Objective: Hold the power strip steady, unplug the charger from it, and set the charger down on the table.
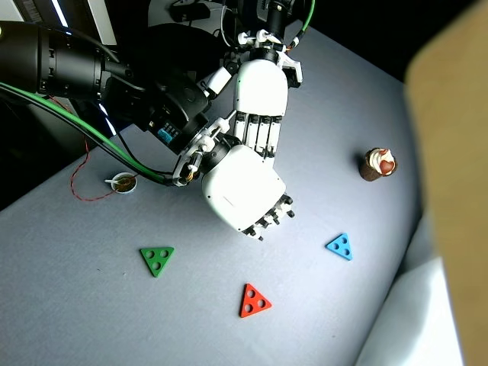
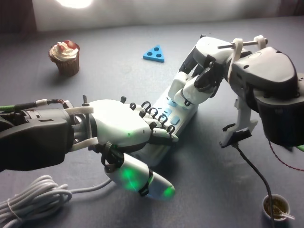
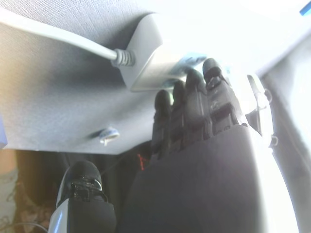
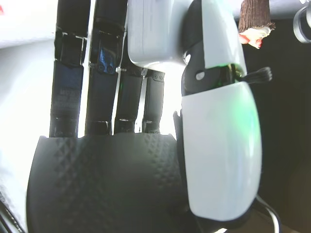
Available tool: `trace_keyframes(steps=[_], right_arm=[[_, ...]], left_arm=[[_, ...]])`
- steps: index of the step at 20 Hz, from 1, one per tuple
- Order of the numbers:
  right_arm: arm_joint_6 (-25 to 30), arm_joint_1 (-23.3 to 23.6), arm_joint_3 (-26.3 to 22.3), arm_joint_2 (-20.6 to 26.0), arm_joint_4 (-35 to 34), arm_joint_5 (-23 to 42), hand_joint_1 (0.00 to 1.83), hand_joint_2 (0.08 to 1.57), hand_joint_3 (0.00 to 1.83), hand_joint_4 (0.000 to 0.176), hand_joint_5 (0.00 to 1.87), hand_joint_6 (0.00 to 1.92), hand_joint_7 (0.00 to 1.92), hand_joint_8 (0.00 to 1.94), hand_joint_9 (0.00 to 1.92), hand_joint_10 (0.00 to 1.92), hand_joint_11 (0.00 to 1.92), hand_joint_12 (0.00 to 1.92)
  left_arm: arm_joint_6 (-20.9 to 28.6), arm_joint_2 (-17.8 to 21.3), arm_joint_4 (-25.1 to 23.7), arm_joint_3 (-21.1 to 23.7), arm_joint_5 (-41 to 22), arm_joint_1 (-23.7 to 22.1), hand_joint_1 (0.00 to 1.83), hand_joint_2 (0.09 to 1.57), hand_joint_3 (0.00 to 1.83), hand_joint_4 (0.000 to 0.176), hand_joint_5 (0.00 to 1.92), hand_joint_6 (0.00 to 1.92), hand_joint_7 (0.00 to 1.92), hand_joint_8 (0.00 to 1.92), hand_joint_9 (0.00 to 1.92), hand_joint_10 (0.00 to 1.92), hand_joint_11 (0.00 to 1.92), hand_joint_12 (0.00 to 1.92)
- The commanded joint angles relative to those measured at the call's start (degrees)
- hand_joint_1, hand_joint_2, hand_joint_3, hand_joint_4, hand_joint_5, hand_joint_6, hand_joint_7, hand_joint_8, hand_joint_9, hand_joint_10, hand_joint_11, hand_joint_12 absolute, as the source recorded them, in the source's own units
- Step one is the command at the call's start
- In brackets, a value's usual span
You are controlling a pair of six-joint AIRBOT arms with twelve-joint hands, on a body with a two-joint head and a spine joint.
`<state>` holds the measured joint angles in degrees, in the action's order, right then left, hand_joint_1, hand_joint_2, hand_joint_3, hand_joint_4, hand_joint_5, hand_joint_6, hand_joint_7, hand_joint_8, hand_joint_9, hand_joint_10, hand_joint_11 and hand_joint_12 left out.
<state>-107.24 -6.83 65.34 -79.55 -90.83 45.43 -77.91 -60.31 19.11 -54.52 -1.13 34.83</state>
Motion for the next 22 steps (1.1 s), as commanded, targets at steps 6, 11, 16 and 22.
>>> trace_keyframes(steps=[6,11,16,22], right_arm=[[1.9,2.4,-0.2,2.1,10.1,0.5,1.26,1.02,0.00,0.027,1.15,0.70,1.33,0.36,1.29,0.00,0.92,0.75],[2.1,2.8,-0.9,3.4,12.2,0.5,1.26,1.01,0.00,0.027,1.16,0.67,1.33,0.37,1.31,0.00,0.92,0.75],[2.1,2.8,-1.1,3.4,12.2,0.5,1.26,1.01,0.00,0.025,1.15,0.69,1.34,0.35,1.30,0.00,0.92,0.74],[2.1,2.4,-2.1,3.5,12.2,0.5,1.26,1.01,0.00,0.026,1.16,0.68,1.34,0.36,1.30,0.00,0.92,0.74]], left_arm=[[0.1,0.5,0.4,-0.4,-2.6,0.0,0.00,1.04,0.00,0.000,0.20,0.00,0.21,0.00,0.18,0.00,0.09,0.13],[0.1,0.3,5.3,-0.6,-3.4,1.5,0.00,1.03,0.00,0.000,0.20,0.00,0.21,0.00,0.17,0.00,0.08,0.12],[0.1,0.2,8.0,-0.6,-2.8,2.5,0.00,1.03,0.00,0.000,0.21,0.00,0.21,0.00,0.17,0.00,0.09,0.12],[0.1,-1.0,8.2,-0.8,-1.8,3.2,0.00,1.04,0.00,0.000,0.21,0.00,0.21,0.00,0.18,0.00,0.09,0.12]])
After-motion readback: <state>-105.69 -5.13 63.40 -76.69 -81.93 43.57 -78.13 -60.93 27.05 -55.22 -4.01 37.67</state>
